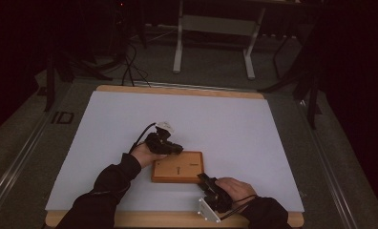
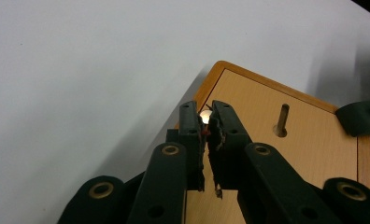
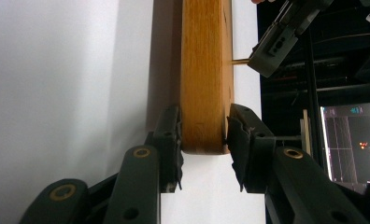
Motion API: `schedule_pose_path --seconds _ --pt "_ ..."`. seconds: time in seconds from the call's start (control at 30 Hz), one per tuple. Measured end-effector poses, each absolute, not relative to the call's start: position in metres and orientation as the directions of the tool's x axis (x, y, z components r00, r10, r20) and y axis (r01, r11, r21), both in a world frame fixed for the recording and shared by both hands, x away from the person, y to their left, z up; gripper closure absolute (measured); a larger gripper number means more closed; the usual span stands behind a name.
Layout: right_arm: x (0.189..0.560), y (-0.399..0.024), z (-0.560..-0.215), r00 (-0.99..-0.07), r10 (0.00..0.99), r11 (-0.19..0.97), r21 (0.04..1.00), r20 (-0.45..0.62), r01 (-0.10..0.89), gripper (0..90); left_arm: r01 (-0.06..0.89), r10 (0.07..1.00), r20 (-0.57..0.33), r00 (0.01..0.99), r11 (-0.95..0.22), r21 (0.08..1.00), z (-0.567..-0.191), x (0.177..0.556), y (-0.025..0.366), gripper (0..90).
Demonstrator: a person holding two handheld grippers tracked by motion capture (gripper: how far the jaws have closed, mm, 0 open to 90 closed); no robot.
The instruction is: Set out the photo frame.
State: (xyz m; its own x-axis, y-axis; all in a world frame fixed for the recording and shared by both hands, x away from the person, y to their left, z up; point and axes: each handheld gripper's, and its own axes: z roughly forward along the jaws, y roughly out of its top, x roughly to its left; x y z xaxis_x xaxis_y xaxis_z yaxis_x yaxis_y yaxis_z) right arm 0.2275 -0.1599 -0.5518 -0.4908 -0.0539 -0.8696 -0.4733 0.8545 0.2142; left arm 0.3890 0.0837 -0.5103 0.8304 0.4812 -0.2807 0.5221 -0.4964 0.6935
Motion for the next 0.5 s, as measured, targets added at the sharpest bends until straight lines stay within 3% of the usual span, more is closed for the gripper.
schedule_pose_path --seconds 0.17,0.3,0.4,0.5 --pt "0.228 -0.159 -0.549 -0.497 -0.075 0.857 0.200 -0.864 -0.476 66.1 0.524 0.474 -0.288 0.832 -0.500 0.689 -0.510 0.390 0.084 83.0" --pt "0.229 -0.159 -0.548 -0.503 -0.091 0.855 0.192 -0.860 -0.482 66.0 0.495 0.467 -0.262 0.844 -0.495 0.714 -0.506 0.386 0.086 69.5" --pt "0.230 -0.159 -0.545 -0.521 -0.082 0.855 0.208 -0.850 -0.475 66.0 0.482 0.484 -0.235 0.843 -0.485 0.730 -0.498 0.384 0.090 68.4" --pt "0.232 -0.159 -0.542 -0.535 -0.082 0.852 0.219 -0.841 -0.475 66.0 0.474 0.494 -0.224 0.840 -0.469 0.745 -0.493 0.383 0.095 60.1"
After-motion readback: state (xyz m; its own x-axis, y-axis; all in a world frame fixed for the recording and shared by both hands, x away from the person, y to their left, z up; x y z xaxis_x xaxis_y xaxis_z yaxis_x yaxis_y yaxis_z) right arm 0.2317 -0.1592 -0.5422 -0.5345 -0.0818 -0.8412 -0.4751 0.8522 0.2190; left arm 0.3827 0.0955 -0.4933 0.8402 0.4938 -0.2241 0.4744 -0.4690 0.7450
